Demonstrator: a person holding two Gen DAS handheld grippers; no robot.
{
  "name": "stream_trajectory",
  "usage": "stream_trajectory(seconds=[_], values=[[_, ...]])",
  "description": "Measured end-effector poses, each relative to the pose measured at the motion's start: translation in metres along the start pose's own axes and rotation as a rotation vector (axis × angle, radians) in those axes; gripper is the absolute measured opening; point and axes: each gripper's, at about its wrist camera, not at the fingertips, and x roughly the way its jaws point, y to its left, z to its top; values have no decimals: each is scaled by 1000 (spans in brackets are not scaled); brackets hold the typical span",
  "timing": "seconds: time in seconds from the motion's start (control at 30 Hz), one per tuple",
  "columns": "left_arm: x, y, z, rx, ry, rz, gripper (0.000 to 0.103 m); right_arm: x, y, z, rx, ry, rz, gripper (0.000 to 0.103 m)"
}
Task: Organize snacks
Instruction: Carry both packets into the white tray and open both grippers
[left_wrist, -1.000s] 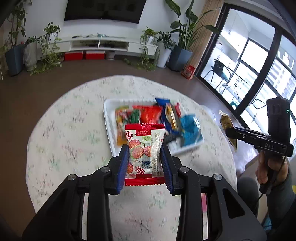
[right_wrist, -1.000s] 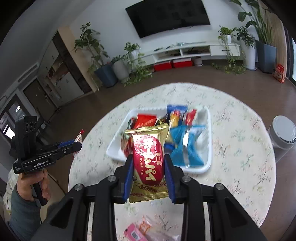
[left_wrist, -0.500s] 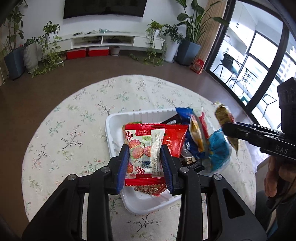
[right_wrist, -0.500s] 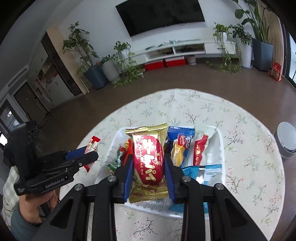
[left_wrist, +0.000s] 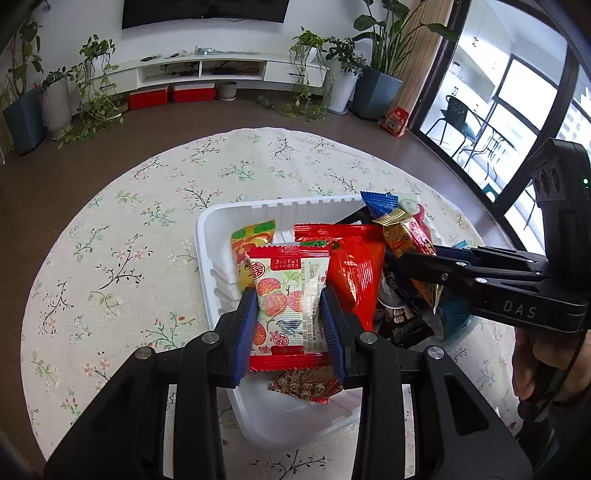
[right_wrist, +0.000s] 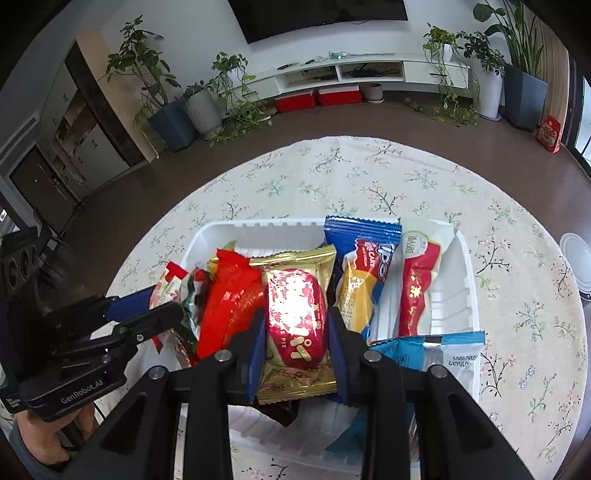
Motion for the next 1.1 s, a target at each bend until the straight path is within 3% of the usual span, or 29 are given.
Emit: stream_trajectory(seconds=[0.27,0.33,0.4,0.47,0.53,0.73,0.87,1.03,1.1], values=[[21,-5,-4,11,28,11,34,9,0,-2,-31,5,-30,34],[23,-4,-4,10,26,15,40,10,0,-2,-35,3,-34,35],[21,-4,-4,5,16,21,56,10,3,-3,-42,2,-42,37],[20,-3,-4,2,5,23,62,8,4,-3,-44,-1,-43,47],[16,-2,-6,3,0,26,64,6,6,-3,-44,-10,-41,52],[9,-3,-7,-5,-23,26,66,-1,10,-4,-54,-22,-52,55],[-4,-5,-11,-9,-55,28,71,-17,9,-4,-43,-55,-34,66],[-30,-17,-25,16,-96,11,94,-50,-2,-9,-20,-99,19,74],[-41,-32,-36,80,-101,-2,100,-64,-7,-16,-25,-105,52,78]])
